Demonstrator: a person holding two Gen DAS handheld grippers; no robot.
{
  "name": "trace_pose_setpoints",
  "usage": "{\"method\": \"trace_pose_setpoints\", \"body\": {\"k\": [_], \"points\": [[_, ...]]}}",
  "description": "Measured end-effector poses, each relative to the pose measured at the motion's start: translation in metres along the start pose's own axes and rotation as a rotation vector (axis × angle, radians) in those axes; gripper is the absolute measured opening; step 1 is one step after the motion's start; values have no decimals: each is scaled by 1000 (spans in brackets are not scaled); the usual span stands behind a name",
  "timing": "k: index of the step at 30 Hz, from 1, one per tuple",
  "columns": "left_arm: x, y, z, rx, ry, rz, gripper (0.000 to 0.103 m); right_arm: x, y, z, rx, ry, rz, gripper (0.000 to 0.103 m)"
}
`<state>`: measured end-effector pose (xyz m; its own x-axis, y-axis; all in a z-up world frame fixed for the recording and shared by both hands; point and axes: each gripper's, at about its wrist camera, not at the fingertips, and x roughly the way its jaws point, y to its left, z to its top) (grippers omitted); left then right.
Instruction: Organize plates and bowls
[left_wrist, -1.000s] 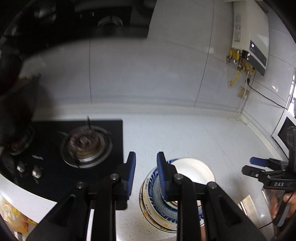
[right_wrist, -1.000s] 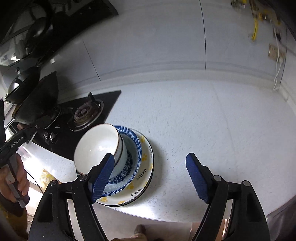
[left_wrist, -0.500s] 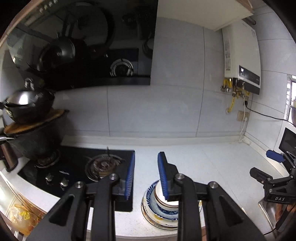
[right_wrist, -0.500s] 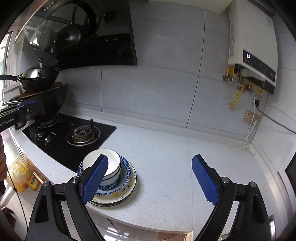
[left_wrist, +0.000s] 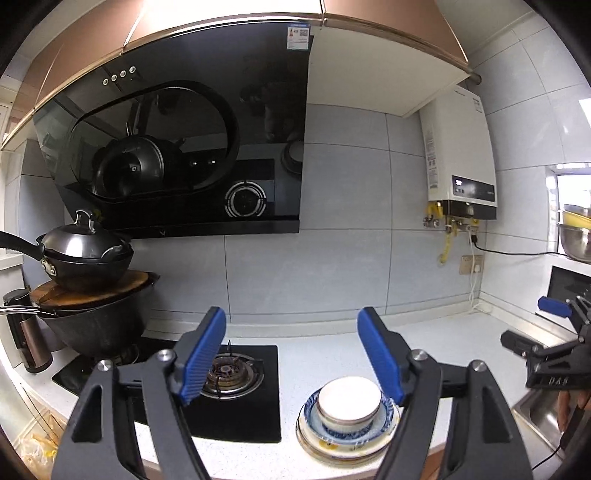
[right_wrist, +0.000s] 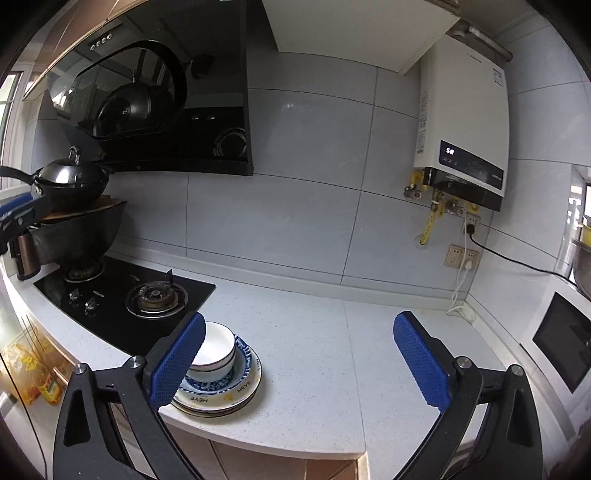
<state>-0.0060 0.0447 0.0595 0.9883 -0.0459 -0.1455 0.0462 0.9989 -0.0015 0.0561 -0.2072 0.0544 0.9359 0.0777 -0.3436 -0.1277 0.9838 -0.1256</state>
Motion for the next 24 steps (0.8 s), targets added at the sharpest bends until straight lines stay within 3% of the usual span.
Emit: {"method": "trace_pose_setpoints", "body": {"k": [10,13,24], "points": [[-39,54,-18,-29,-1,-96,73,-22,48,-6,89,49,-22,101],[-48,67,-21,-40,-5,-120,81,-33,60,-8,108,47,-44,101],[-52,86,-40,-5,85,-126,83,-59,80,-13,96,75,-114,101]]}}
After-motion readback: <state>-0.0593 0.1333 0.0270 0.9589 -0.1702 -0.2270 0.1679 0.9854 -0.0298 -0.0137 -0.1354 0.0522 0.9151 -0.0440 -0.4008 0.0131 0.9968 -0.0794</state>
